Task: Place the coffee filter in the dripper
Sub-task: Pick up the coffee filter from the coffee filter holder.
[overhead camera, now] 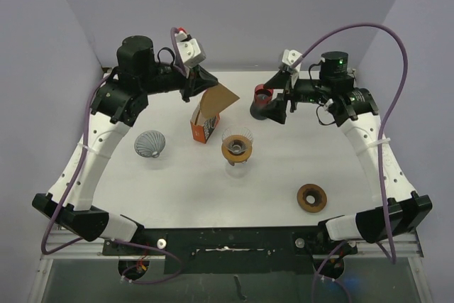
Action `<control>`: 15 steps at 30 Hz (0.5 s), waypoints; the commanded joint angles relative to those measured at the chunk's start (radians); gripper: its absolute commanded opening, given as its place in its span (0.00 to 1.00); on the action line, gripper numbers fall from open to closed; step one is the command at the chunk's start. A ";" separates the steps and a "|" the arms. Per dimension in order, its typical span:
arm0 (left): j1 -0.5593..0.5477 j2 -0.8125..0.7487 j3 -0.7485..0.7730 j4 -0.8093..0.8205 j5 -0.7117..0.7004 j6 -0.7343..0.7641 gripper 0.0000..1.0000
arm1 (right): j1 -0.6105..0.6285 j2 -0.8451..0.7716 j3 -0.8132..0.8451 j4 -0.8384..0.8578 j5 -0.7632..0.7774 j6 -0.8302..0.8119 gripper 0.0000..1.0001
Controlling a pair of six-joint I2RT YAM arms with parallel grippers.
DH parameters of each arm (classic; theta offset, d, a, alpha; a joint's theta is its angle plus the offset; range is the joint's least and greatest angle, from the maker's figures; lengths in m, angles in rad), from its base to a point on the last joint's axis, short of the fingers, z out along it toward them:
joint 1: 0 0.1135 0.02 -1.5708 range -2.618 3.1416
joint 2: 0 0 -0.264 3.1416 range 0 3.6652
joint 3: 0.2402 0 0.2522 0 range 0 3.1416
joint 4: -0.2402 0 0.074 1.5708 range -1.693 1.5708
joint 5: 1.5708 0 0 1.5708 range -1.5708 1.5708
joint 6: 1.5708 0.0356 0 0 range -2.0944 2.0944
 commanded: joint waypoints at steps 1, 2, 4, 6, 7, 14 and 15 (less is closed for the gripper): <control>-0.006 -0.021 0.033 0.059 0.120 -0.079 0.00 | 0.069 -0.003 0.038 0.154 -0.057 0.066 0.88; -0.008 -0.020 0.033 0.061 0.128 -0.084 0.00 | 0.089 0.002 0.038 0.164 -0.057 0.075 0.87; -0.010 -0.018 0.033 0.068 0.145 -0.098 0.00 | 0.110 0.014 0.038 0.176 -0.059 0.093 0.85; -0.013 -0.014 0.033 0.075 0.162 -0.110 0.00 | 0.128 0.027 0.038 0.185 -0.061 0.105 0.83; -0.015 -0.011 0.031 0.076 0.171 -0.116 0.00 | 0.134 0.036 0.039 0.188 -0.063 0.109 0.81; -0.021 -0.004 0.022 0.086 0.189 -0.124 0.00 | 0.171 0.065 0.028 0.188 -0.112 0.126 0.65; -0.021 -0.004 0.021 0.087 0.189 -0.125 0.00 | 0.172 0.066 0.022 0.190 -0.114 0.126 0.62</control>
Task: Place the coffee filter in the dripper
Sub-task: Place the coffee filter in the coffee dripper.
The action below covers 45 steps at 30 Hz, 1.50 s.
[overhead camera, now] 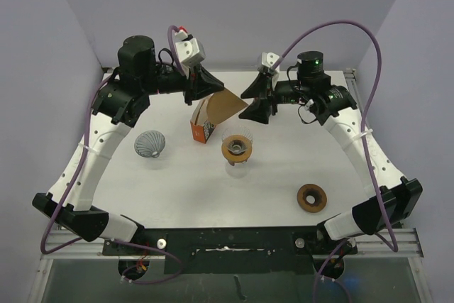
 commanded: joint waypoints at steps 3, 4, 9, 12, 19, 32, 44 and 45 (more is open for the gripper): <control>-0.005 -0.005 0.014 0.060 0.062 -0.023 0.00 | 0.019 -0.001 0.005 0.062 -0.059 0.017 0.56; -0.005 -0.006 0.010 0.062 0.064 -0.026 0.00 | 0.020 0.000 0.001 0.062 -0.063 0.017 0.53; -0.005 -0.004 -0.006 0.078 0.075 -0.037 0.00 | 0.023 0.010 -0.014 0.085 -0.095 0.042 0.43; -0.005 -0.004 -0.012 0.084 0.084 -0.041 0.00 | 0.026 0.013 -0.023 0.103 -0.104 0.058 0.38; -0.005 -0.001 -0.023 0.100 0.086 -0.055 0.00 | 0.028 0.009 -0.044 0.126 -0.105 0.072 0.12; 0.025 -0.025 -0.077 0.138 0.064 -0.082 0.29 | -0.051 -0.090 -0.177 0.243 -0.154 0.147 0.00; 0.033 -0.048 -0.185 0.077 0.063 0.051 0.60 | -0.145 -0.194 -0.244 0.283 -0.252 0.178 0.00; 0.033 -0.048 -0.192 0.073 0.068 0.061 0.60 | -0.147 -0.197 -0.244 0.281 -0.257 0.178 0.00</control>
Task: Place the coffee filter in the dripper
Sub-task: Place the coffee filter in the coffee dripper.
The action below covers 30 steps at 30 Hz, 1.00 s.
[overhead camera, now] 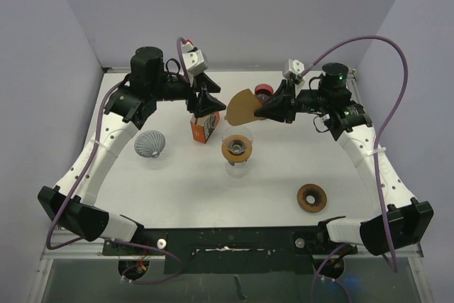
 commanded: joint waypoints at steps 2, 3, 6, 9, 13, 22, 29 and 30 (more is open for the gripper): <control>0.000 -0.047 -0.017 -0.018 0.030 0.100 0.60 | -0.018 -0.048 -0.003 0.050 -0.071 0.015 0.00; -0.001 -0.047 -0.021 -0.022 0.029 0.108 0.60 | -0.019 -0.051 -0.004 0.048 -0.076 0.014 0.00; -0.003 -0.049 -0.032 -0.023 0.022 0.123 0.60 | -0.023 -0.058 -0.007 0.048 -0.088 0.015 0.00; -0.006 -0.047 -0.039 -0.021 0.018 0.128 0.60 | -0.027 -0.060 -0.007 0.054 -0.095 0.020 0.00; -0.014 -0.046 -0.052 -0.018 0.024 0.126 0.60 | -0.031 -0.063 -0.010 0.075 -0.096 0.043 0.00; -0.027 -0.037 -0.054 -0.016 0.036 0.121 0.60 | -0.032 -0.054 -0.010 0.100 -0.079 0.068 0.00; -0.035 -0.032 -0.048 -0.017 0.041 0.118 0.60 | -0.031 -0.047 -0.012 0.111 -0.073 0.080 0.00; -0.035 -0.032 -0.048 -0.020 0.042 0.120 0.60 | -0.031 -0.046 -0.013 0.110 -0.069 0.080 0.00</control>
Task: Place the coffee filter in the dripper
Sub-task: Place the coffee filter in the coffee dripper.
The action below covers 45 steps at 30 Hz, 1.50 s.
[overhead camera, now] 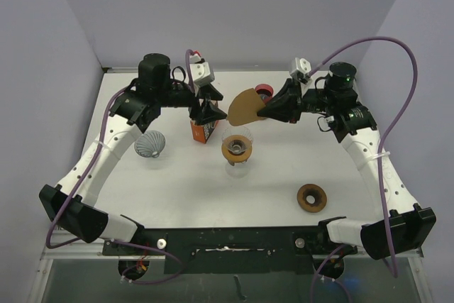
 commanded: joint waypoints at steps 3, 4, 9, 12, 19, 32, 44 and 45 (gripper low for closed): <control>-0.007 -0.024 0.018 -0.008 0.040 0.031 0.60 | -0.005 -0.013 -0.010 0.052 0.008 0.012 0.00; -0.007 -0.023 0.020 -0.014 0.038 0.040 0.60 | -0.006 -0.013 -0.010 0.052 0.012 0.013 0.00; -0.008 -0.022 0.028 -0.023 0.045 0.047 0.60 | -0.005 -0.012 -0.009 0.053 0.027 0.018 0.00; -0.010 -0.020 0.029 -0.026 0.047 0.048 0.60 | -0.005 -0.011 -0.010 0.055 0.034 0.021 0.00; -0.026 -0.012 0.031 -0.040 0.045 0.063 0.60 | -0.005 -0.011 -0.015 0.066 0.051 0.035 0.00; -0.046 0.004 0.045 -0.062 0.034 0.085 0.60 | -0.006 -0.009 -0.024 0.075 0.060 0.039 0.00; -0.058 0.004 0.051 -0.083 0.038 0.106 0.60 | -0.003 0.004 -0.018 0.066 0.081 0.036 0.00; -0.061 0.008 0.059 -0.084 0.038 0.106 0.60 | -0.002 0.005 -0.019 0.067 0.079 0.038 0.00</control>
